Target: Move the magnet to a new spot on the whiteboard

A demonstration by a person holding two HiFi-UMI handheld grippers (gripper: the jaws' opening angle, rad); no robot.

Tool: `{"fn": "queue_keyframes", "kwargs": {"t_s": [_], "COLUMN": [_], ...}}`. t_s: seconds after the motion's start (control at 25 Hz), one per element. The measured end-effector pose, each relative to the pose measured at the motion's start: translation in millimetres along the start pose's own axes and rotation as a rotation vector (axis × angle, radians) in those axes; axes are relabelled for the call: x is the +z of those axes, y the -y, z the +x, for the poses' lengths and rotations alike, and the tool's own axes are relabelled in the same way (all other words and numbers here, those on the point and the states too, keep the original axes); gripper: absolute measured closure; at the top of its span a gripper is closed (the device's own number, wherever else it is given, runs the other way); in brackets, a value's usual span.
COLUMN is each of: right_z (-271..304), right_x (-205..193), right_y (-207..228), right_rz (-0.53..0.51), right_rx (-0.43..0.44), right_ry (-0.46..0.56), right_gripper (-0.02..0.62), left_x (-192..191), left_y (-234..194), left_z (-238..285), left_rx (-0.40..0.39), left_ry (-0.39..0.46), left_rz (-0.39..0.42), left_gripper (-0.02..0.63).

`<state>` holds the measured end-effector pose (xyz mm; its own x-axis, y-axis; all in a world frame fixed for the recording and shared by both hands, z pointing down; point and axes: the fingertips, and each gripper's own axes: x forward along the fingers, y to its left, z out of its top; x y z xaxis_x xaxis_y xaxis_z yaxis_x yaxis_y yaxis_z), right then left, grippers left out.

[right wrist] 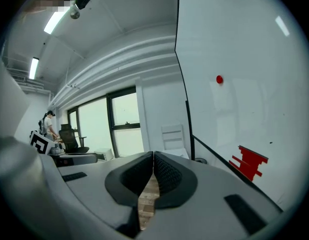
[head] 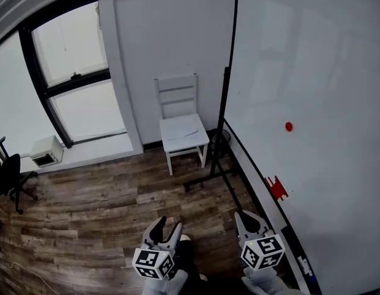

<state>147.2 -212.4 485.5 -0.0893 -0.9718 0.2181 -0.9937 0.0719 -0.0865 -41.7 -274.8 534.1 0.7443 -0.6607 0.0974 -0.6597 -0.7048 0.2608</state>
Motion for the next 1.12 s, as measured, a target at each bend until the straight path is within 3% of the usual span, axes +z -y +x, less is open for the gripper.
{"fn": "queue_keyframes", "kwargs": {"t_s": [0.4, 1.12], "right_z": [31.5, 69.3], "right_x": [43.8, 63.5], "right_y": [82.3, 163.9], "right_rz": [0.068, 0.207], "right_rx": [-0.274, -0.665], "right_ry": [0.076, 0.124], "right_gripper": [0.568, 0.568], "left_x": [43.9, 75.9], "left_y": [13.1, 31.3], "left_z": [145.0, 307.1], "left_rx": [-0.287, -0.672], "left_ry": [-0.059, -0.180], "left_rz": [0.092, 0.171], "left_gripper": [0.399, 0.399]}}
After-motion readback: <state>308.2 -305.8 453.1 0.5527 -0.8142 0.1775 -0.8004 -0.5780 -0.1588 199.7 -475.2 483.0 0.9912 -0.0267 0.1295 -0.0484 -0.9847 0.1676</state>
